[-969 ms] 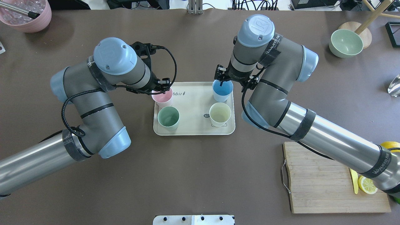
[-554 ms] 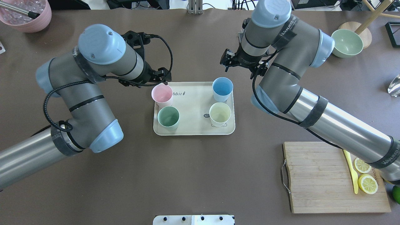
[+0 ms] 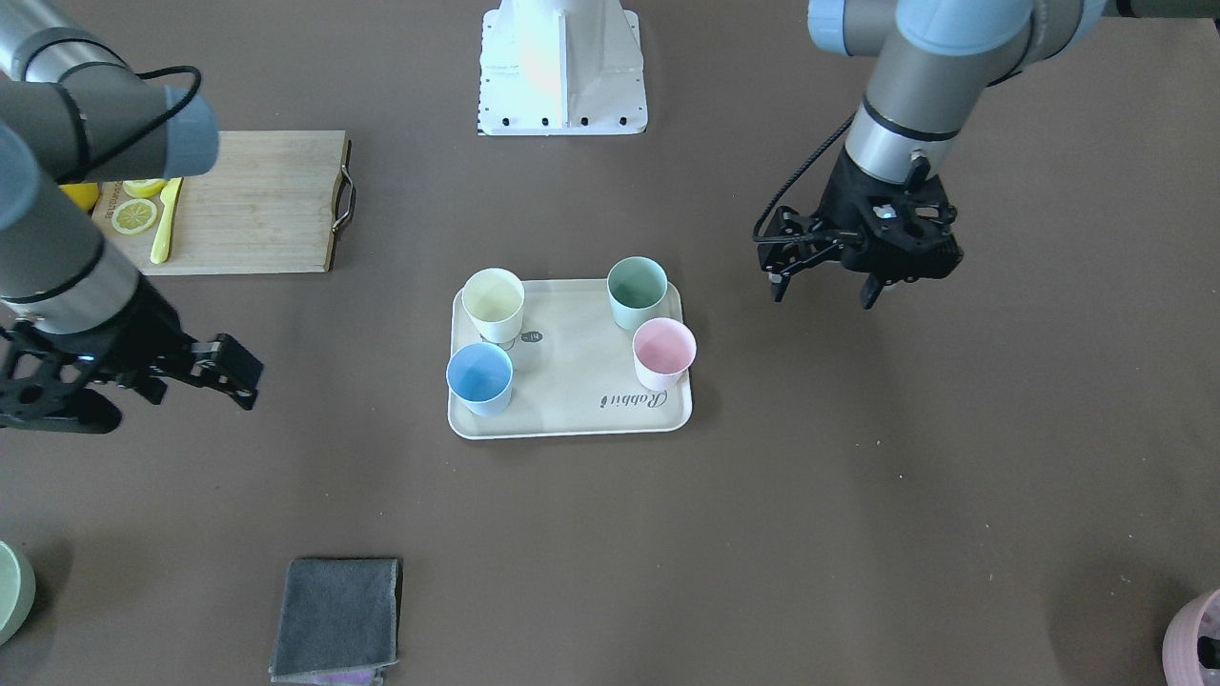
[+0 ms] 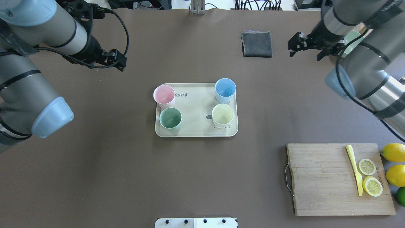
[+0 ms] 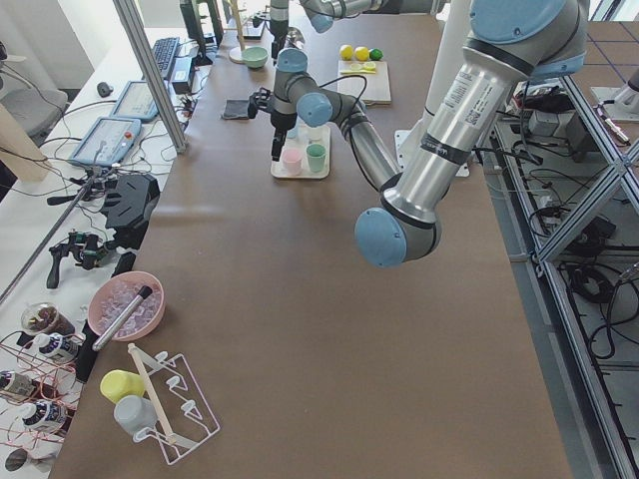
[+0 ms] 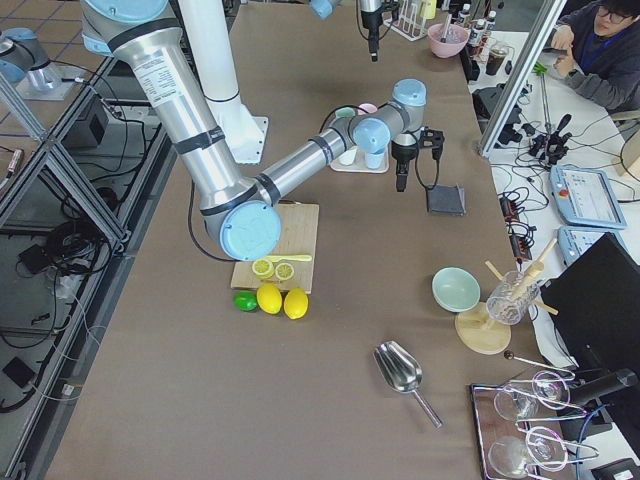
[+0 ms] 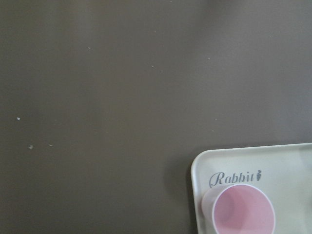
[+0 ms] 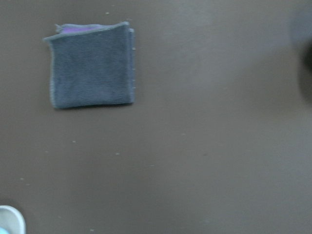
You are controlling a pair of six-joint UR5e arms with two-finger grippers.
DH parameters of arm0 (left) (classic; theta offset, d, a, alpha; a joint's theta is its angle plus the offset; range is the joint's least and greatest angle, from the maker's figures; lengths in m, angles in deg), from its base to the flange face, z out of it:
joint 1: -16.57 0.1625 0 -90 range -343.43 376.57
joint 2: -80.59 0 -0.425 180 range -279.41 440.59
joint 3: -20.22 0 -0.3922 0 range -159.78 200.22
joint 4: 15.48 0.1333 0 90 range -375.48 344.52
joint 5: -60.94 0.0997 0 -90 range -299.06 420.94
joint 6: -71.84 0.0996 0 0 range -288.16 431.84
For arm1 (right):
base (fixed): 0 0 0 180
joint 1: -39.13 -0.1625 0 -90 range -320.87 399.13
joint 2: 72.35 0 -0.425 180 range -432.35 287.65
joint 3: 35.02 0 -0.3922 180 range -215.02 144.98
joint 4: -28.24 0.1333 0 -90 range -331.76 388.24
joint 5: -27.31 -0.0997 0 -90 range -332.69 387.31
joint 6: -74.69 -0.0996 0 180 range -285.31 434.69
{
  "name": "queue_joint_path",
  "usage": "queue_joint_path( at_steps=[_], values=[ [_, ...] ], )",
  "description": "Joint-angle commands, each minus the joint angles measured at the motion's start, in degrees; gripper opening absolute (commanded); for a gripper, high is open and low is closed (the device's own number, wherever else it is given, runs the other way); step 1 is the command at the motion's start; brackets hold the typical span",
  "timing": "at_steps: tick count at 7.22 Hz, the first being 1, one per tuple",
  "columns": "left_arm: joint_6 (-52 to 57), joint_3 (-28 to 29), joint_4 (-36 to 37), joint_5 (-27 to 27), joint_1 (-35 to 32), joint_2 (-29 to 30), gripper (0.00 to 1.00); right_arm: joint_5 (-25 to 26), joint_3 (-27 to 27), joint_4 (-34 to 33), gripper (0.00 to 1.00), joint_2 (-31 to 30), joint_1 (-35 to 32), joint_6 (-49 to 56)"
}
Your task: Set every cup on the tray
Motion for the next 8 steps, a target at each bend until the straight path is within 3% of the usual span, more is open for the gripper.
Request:
queue_joint_path(
  at_steps=[1,2,4,6,8],
  values=[
    [16.7,-1.7,2.5,-7.6,-9.9,-7.0,0.98,-1.0,-4.8,-6.5,1.00,-9.1,-9.3,22.6],
    [26.2,-0.8,2.6,-11.9,-16.4,-11.2,0.98,-1.1,-5.2,-6.7,1.00,-13.5,-13.4,31.1],
    [44.0,2.3,2.4,-15.5,-25.1,-19.5,0.98,-2.7,-4.8,-6.7,1.00,-20.8,-19.7,45.9],
    [45.8,6.8,2.6,-16.7,-28.0,-25.1,0.98,-3.1,-3.7,-6.9,1.00,-27.1,-27.3,59.4],
    [45.8,10.6,0.5,-17.0,-30.4,-29.2,0.98,-3.6,-1.9,-6.2,1.00,-33.4,-30.8,61.4]
  ],
)
